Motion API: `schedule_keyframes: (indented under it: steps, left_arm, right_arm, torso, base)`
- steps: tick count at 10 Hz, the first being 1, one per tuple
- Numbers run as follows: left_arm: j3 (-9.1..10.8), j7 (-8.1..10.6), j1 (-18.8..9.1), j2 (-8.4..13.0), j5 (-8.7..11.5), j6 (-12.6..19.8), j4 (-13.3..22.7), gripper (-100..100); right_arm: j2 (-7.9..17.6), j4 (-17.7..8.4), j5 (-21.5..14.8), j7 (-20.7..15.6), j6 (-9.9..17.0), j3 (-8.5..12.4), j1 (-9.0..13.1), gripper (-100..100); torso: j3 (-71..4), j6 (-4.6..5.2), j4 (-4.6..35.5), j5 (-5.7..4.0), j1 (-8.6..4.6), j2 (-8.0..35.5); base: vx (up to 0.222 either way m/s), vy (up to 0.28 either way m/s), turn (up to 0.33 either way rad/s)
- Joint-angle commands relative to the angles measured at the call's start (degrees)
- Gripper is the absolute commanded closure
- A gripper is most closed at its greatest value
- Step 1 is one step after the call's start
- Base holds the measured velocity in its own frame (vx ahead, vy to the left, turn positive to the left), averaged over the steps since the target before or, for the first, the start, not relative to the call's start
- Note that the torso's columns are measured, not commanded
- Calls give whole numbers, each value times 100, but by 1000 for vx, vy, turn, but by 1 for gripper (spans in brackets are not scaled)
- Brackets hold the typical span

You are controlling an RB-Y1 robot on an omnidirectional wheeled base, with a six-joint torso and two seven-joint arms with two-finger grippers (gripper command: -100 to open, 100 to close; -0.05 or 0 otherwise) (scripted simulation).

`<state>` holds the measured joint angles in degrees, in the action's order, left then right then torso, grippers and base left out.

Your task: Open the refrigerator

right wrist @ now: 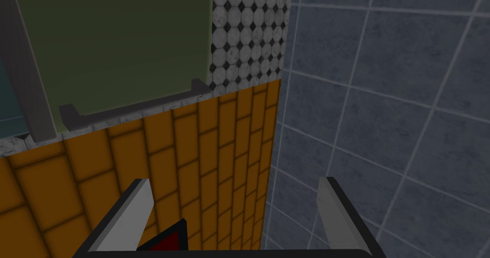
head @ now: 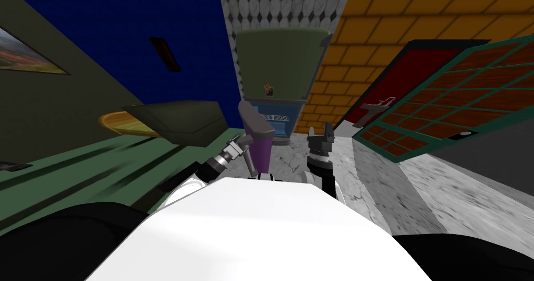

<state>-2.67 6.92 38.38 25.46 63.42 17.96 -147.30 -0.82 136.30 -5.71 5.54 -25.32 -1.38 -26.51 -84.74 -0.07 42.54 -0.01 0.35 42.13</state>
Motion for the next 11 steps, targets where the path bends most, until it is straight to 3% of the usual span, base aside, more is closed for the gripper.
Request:
schedule_keyframes:
  steps: [1, 3, 4, 5, 8, 10, 11]
  left_arm:
    - [395, 187, -166, 179, 299, 157, -133, -100]
    - [419, 187, -166, 179, 299, 157, -133, -100]
    - [595, 288, -244, 237, 410, 294, -173, -100]
    - [595, 288, -244, 237, 410, 294, -173, -100]
    - [946, 489, -400, 355, 632, 568, -254, -100]
    - [839, 433, -289, 399, 625, 671, -145, -100]
    - [840, 439, -279, 403, 623, 693, -140, 0]
  right_arm:
    - [0, 0, 0, 0, 0, 0, 0, 0]
    - [0, 0, 0, 0, 0, 0, 0, 0]
    - [0, 0, 0, 0, 0, 0, 0, 0]
    - [0, 0, 0, 0, 0, 0, 0, 0]
    - [0, 0, 0, 0, 0, 0, 0, 0]
    - [0, 0, 0, 0, 0, 0, 0, 0]
    - [0, 0, 0, 0, 0, 0, 0, 0]
  torso:
    - [6, -13, 8, -3, -4, 3]
    - [11, -16, 12, -5, -9, 6]
    - [11, -18, 18, -4, 0, 11]
    - [9, -18, 20, -5, -1, 13]
    - [17, -22, 44, -9, -4, 24]
    - [14, -20, 51, -15, -12, 33]
    - [25, -9, 22, -6, -15, 37]
  base:
    - [1, -46, 134]
    - [6, -31, 19]
    - [-2, -27, 71]
    - [1, -24, 55]
    - [-1, -33, 74]
    - [1, -28, 21]
    - [0, 0, 0]
